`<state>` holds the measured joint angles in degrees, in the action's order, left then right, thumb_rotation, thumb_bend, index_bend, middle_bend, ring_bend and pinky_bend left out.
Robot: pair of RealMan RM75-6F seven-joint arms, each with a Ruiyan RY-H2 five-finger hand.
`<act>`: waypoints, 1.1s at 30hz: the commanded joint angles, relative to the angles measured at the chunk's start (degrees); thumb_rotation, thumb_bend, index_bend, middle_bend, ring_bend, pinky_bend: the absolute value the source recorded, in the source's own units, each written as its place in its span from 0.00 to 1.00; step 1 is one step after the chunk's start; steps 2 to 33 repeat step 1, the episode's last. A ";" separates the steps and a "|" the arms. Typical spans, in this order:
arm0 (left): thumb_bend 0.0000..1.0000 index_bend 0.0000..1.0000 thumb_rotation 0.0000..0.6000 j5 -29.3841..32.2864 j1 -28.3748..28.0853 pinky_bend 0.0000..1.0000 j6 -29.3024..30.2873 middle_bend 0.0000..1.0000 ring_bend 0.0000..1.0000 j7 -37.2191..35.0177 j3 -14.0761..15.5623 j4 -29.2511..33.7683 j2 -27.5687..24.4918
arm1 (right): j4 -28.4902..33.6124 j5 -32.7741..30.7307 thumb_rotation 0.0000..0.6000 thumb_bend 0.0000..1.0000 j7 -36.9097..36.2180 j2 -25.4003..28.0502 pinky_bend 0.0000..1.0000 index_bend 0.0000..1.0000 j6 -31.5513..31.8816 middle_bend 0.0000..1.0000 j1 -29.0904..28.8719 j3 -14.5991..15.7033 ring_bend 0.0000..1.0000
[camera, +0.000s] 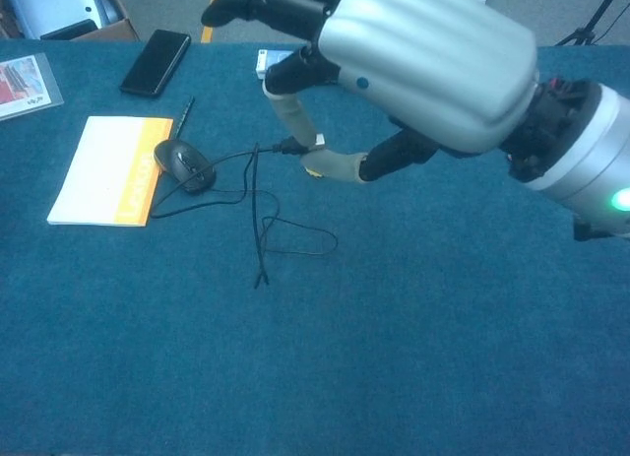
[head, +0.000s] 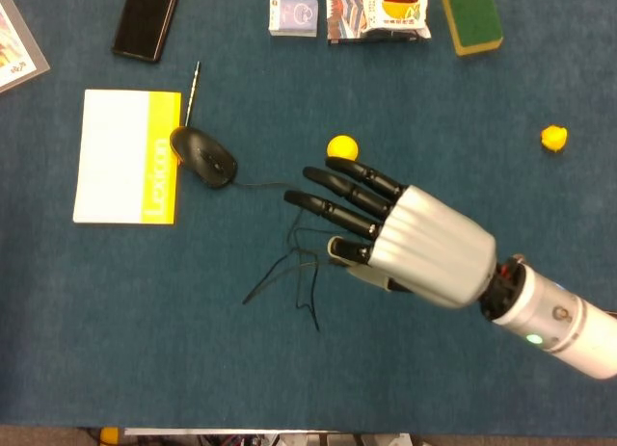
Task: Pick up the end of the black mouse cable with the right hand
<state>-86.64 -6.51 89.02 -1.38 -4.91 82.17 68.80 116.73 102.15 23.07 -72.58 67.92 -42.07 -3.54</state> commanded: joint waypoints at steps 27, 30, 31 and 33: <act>0.23 0.49 1.00 -0.19 0.09 0.35 0.16 0.34 0.20 0.33 0.15 0.12 0.07 | 0.31 1.37 1.00 0.27 -0.65 0.67 0.14 0.63 0.50 0.14 0.75 0.36 0.00; 0.23 0.49 1.00 -0.19 0.09 0.35 0.16 0.34 0.20 0.33 0.15 0.12 0.07 | 0.31 1.37 1.00 0.27 -0.65 0.67 0.14 0.63 0.50 0.14 0.75 0.36 0.00; 0.23 0.49 1.00 -0.19 0.09 0.35 0.16 0.34 0.20 0.33 0.15 0.12 0.07 | 0.31 1.37 1.00 0.27 -0.65 0.67 0.14 0.63 0.50 0.14 0.75 0.36 0.00; 0.23 0.49 1.00 -0.19 0.09 0.35 0.16 0.34 0.20 0.33 0.15 0.12 0.07 | 0.31 1.37 1.00 0.27 -0.65 0.67 0.14 0.63 0.50 0.14 0.75 0.36 0.00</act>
